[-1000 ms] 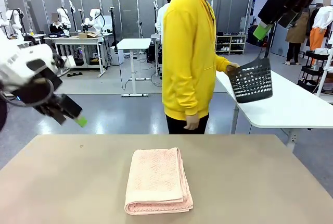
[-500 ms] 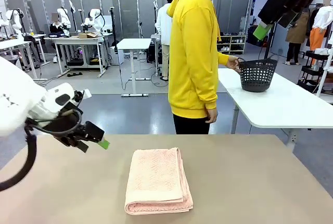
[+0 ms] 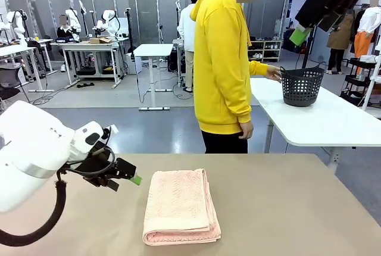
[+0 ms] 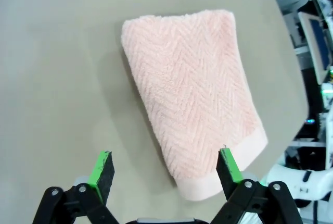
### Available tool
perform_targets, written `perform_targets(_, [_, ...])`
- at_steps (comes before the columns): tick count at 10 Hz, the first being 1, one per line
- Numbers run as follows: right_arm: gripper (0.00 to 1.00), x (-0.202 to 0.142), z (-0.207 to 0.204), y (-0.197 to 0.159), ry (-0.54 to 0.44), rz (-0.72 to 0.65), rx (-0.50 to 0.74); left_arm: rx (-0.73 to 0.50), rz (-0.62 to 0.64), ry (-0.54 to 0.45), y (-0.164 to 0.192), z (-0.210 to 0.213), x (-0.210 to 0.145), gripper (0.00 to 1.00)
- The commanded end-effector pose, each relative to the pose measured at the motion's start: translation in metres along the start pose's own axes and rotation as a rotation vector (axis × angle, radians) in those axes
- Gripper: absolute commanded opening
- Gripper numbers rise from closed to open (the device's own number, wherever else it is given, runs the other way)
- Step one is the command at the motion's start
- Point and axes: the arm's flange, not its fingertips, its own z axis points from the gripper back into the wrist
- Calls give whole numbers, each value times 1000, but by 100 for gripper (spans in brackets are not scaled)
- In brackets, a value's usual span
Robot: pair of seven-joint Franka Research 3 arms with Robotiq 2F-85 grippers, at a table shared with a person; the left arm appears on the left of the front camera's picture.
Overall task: Fold the towel.
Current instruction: Pick up the 100 cm Hotel Towel and place it on the left side of the table.
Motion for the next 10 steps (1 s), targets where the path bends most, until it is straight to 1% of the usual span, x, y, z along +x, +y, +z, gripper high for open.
perform_targets(1, [94,0,1,0,8,-5,-5,-44,25,-32,11,-14,2,100])
perform_targets(2, [94,0,1,0,8,-5,-5,-71,15,58,8,-11,3,100])
perform_targets(3, [94,0,1,0,8,-5,-5,-15,16,-10,1,-4,1,100])
perform_targets(7, [94,0,1,0,8,-5,-5,-15,16,-10,1,-4,1,100])
perform_targets(8, [94,0,1,0,8,-5,-5,-29,24,4,3,-7,0,100])
perform_targets(9, [94,0,1,0,8,-5,-5,-104,12,4,9,-16,3,100])
perform_targets(10, [94,0,1,0,8,-5,-5,-86,36,21,14,-25,4,100])
